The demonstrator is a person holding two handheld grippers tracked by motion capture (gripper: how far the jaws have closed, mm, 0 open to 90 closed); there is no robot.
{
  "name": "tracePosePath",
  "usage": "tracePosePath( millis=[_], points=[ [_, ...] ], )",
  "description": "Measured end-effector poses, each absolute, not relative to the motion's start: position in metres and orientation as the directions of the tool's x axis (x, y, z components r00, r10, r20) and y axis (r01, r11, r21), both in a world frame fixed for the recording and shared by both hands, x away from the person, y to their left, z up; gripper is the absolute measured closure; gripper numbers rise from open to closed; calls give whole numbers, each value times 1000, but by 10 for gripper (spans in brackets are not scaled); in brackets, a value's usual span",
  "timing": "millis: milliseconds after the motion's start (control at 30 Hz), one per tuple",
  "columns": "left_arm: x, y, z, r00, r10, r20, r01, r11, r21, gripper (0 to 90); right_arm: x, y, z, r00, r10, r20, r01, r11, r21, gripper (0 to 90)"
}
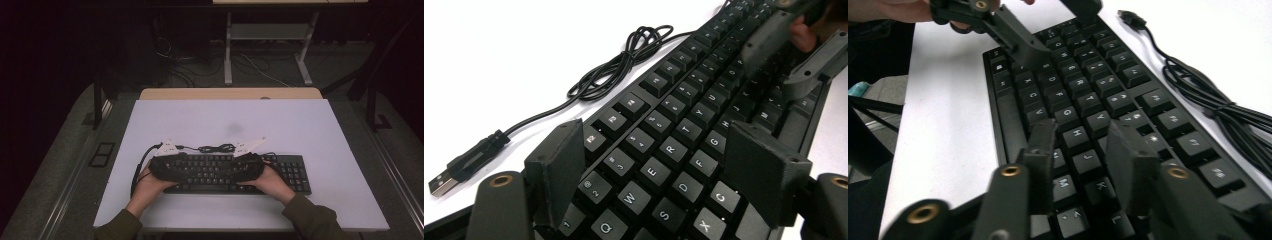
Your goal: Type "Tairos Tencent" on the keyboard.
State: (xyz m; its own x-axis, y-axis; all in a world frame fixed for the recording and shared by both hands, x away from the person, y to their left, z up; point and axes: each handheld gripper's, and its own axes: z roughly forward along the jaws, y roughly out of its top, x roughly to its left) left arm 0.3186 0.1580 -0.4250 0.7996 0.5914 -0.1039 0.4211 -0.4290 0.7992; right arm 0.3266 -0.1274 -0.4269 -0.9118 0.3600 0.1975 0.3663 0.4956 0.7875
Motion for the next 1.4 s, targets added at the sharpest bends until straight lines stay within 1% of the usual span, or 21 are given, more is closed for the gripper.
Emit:
tracePosePath(
  millis=[100,200,400,500,633,800,933,1167,1400],
  points=[
    [316,157,-424,806,582,-111,418,-427,802,273,329,-131,-427,-908,373,190,365,486,794,528],
    [313,158,-421,814,569,-118,416,-428,803,316,330,-134,-426,-902,389,189,373,477,796,462],
    [308,157,-419,830,542,-132,413,-437,799,454,334,-139,-426,-888,419,189,387,459,800,344],
    [306,157,-419,835,531,-143,415,-438,798,529,335,-141,-427,-882,433,186,391,451,802,316],
    [301,158,-419,841,520,-149,415,-443,794,636,336,-143,-427,-878,441,187,395,447,802,302],
    [298,159,-418,851,501,-157,414,-455,788,801,336,-144,-426,-874,450,184,396,442,805,289],
    [300,159,-421,858,482,-175,422,-470,775,891,337,-145,-426,-871,457,182,399,440,805,276],
    [300,153,-425,873,459,-166,411,-507,757,892,337,-146,-427,-869,460,181,399,438,806,264],
    [301,150,-430,872,460,-168,417,-517,747,892,337,-145,-428,-868,465,177,398,436,807,248]
  ],
)
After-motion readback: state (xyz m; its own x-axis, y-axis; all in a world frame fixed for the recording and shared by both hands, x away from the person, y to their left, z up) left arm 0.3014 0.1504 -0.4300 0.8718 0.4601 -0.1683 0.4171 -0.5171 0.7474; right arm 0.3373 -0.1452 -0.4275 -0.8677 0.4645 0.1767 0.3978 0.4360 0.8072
